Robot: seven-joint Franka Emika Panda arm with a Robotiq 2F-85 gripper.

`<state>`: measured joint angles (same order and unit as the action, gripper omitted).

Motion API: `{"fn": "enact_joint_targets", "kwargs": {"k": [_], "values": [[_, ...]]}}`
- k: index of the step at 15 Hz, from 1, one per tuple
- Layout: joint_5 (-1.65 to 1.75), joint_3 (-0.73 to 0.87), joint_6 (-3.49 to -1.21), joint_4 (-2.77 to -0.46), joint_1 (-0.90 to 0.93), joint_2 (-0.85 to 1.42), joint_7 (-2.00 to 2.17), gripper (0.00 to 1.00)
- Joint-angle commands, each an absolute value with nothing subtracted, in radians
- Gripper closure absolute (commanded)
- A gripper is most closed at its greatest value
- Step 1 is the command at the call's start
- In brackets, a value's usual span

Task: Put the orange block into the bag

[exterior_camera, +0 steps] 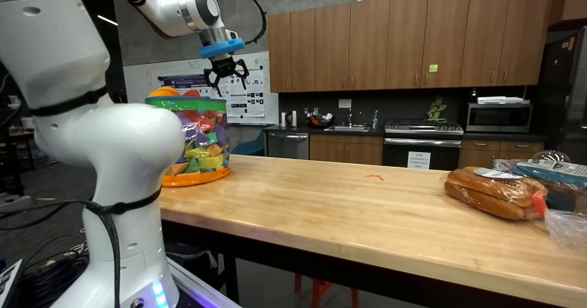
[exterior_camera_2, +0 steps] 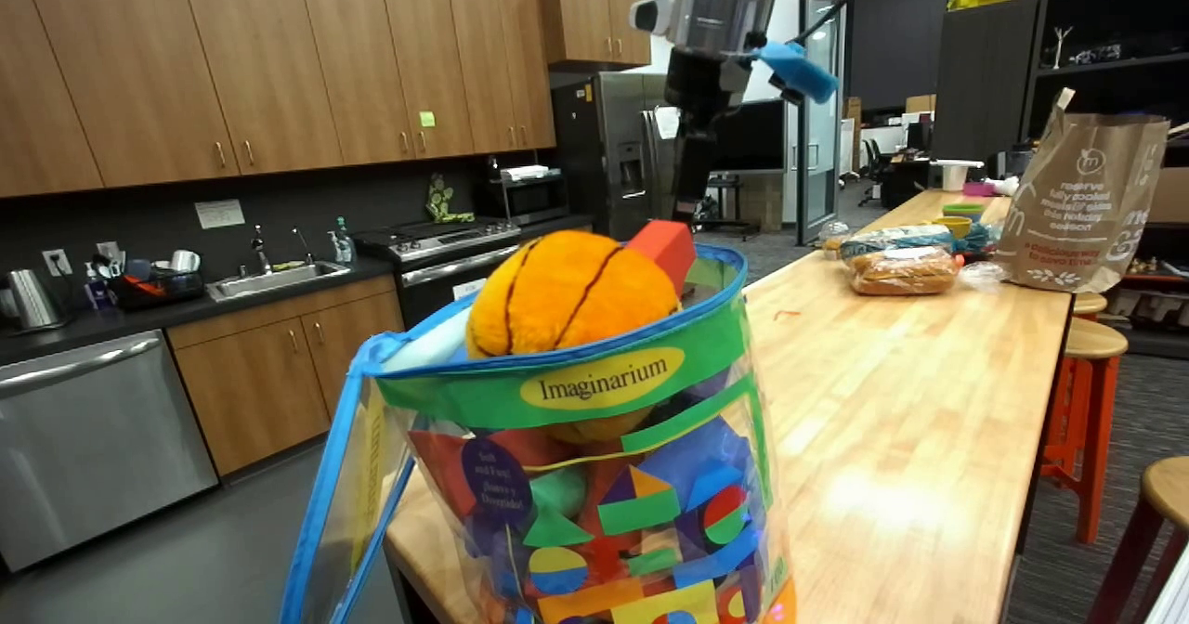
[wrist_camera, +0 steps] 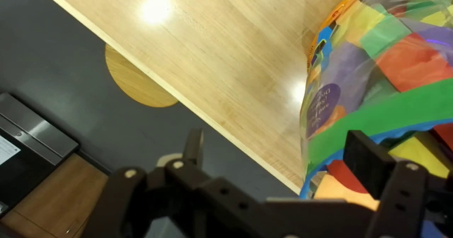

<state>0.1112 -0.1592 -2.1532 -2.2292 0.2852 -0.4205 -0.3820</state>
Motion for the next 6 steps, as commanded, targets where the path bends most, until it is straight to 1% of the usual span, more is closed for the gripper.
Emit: {"fn": "enact_joint_targets", "kwargs": {"k": [1,5,6], "values": [[0.049,-0.117,-2.219,-2.333,0.275,-0.496,-0.353,0.00],[-0.001,-0.054,-2.260,-2.437,0.259,-0.486,-0.386,0.00],[0.025,-0.083,-2.223,-2.376,0.258,-0.474,-0.367,0.00]]}}
